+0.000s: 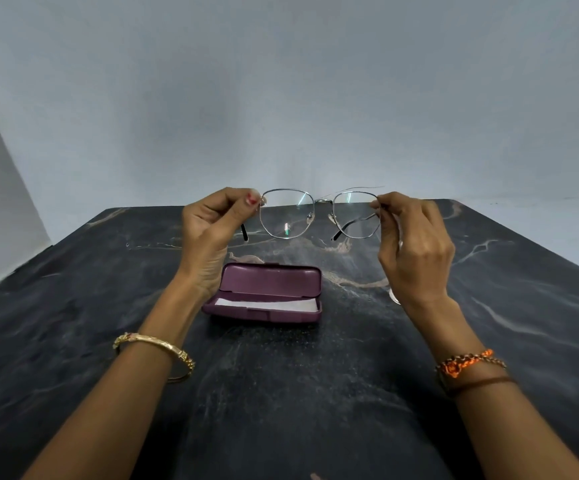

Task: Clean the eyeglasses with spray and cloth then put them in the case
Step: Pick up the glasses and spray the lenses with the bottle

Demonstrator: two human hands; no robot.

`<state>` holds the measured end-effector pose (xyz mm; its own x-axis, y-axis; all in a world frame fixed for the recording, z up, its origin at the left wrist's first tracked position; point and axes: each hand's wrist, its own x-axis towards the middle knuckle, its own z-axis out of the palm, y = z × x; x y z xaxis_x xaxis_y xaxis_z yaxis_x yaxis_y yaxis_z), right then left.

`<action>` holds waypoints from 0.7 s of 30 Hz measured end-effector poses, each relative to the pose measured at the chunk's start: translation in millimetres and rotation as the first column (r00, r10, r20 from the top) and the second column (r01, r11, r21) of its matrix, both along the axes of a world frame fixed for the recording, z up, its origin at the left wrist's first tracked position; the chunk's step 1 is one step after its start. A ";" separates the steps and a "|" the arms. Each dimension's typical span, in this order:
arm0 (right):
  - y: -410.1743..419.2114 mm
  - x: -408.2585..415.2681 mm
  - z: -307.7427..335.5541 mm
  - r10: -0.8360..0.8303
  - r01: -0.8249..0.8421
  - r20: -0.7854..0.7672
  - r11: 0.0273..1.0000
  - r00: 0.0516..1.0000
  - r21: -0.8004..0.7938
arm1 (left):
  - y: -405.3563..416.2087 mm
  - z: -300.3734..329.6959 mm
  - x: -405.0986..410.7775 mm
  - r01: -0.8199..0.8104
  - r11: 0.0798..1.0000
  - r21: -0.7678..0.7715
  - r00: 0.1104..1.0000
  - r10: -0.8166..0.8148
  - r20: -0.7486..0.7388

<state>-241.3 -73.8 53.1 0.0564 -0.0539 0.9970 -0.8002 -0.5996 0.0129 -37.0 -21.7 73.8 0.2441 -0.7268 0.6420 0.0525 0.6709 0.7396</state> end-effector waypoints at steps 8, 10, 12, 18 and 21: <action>0.1 -1.6 0.9 -0.011 0.010 0.032 0.999 0.999 0.036 | -1.9 -4.9 0.1 0.065 0.997 0.029 0.997 -0.066 0.050; -0.4 -2.1 0.3 -0.015 0.012 0.042 0.998 0.999 0.059 | -1.7 -5.4 0.9 0.058 0.996 0.066 0.996 -0.063 0.063; -0.8 -2.5 -0.6 -0.025 0.022 0.046 0.997 0.999 0.075 | -1.2 -5.0 2.3 0.035 0.994 0.100 0.996 -0.043 0.082; -2.3 -2.1 -1.4 -0.033 0.022 0.091 0.993 0.995 0.114 | -1.4 -6.4 -0.3 0.026 0.992 0.125 0.993 -0.040 0.114; -4.2 -3.2 -2.5 0.006 -0.043 0.179 0.977 0.984 0.208 | -2.1 -8.3 -5.6 0.024 0.994 0.111 0.988 -0.041 0.149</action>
